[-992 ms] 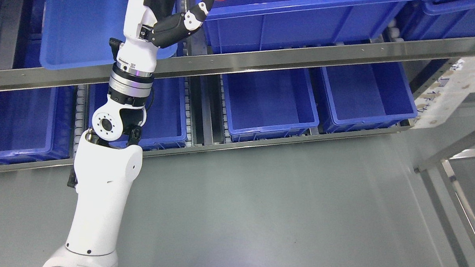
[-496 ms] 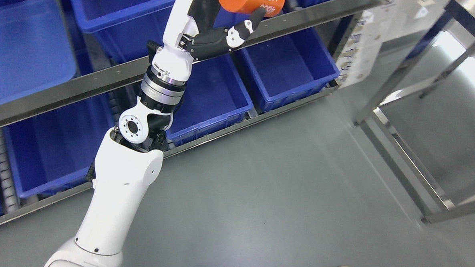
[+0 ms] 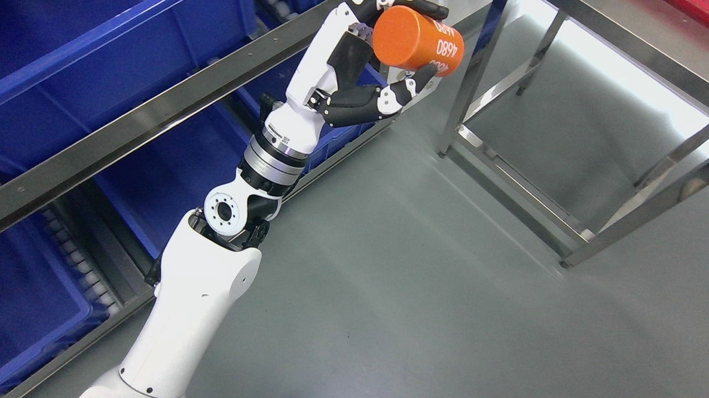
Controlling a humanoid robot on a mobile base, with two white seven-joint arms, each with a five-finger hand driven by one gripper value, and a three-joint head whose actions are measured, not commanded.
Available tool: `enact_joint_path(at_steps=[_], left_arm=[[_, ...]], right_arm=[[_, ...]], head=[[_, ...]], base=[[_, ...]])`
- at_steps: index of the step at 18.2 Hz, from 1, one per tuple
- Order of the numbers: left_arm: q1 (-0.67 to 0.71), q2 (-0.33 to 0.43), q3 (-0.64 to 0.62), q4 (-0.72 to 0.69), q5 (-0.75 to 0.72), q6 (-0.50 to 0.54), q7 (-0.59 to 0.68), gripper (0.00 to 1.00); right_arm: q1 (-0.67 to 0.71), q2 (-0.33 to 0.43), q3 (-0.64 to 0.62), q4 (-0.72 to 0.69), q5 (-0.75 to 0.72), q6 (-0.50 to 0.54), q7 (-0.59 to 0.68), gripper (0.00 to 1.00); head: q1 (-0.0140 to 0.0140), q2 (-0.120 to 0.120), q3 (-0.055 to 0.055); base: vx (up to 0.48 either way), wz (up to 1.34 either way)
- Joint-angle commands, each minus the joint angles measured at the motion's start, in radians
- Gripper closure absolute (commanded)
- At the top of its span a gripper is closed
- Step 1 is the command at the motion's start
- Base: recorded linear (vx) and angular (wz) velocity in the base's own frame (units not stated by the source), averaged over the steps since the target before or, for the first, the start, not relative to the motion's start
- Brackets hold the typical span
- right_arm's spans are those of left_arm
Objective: Grab orange capacitor from left shelf to right desk
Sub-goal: 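Carry the capacitor with the left hand toward the red tray on the table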
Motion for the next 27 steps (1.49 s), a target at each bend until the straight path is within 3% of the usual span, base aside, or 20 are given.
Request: enact_joint_path(at_steps=[1,16,19,22,25,27], left_arm=[[0.062,0.017,-0.081,0.003,0.001,0.079,0.003,0.97],[0.044,0.017,-0.081,0.008,0.001,0.091,0.023,0.96],[-0.047,0.017,-0.083,0.034,0.019,0.184,0.058,0.96],[-0.180,0.017,-0.133,0.146,0.021,0.292,0.064,0.96],[-0.297,0.017,-0.162,0.348,0.021,0.300,0.099,0.96],[-0.329,0.017,-0.162,0.403,0.030,0.300,0.108,0.96]], right_arm=[[0.034,-0.018,-0.011,-0.023,0.000,0.000,0.000,0.00],[0.034,-0.018,-0.011,-0.023,0.000,0.000,0.000,0.00],[0.034,-0.018,-0.012,-0.023,0.000,0.000,0.000,0.00],[0.034,-0.018,-0.011,-0.023,0.000,0.000,0.000,0.00],[0.034,-0.018,-0.011,-0.023,0.000,0.000,0.000,0.00],[0.034,-0.018,-0.012,-0.023,0.000,0.000,0.000,0.00]], head=[[0.0000,0.000,0.000],[0.0000,0.000,0.000],[0.0000,0.000,0.000],[0.0000,0.000,0.000],[0.0000,0.000,0.000],[0.0000,0.000,0.000]], base=[[0.122,-0.46],[0.156,-0.30],[0.242,-0.20],[0.248,-0.21],[0.247,-0.24],[0.255,-0.25]])
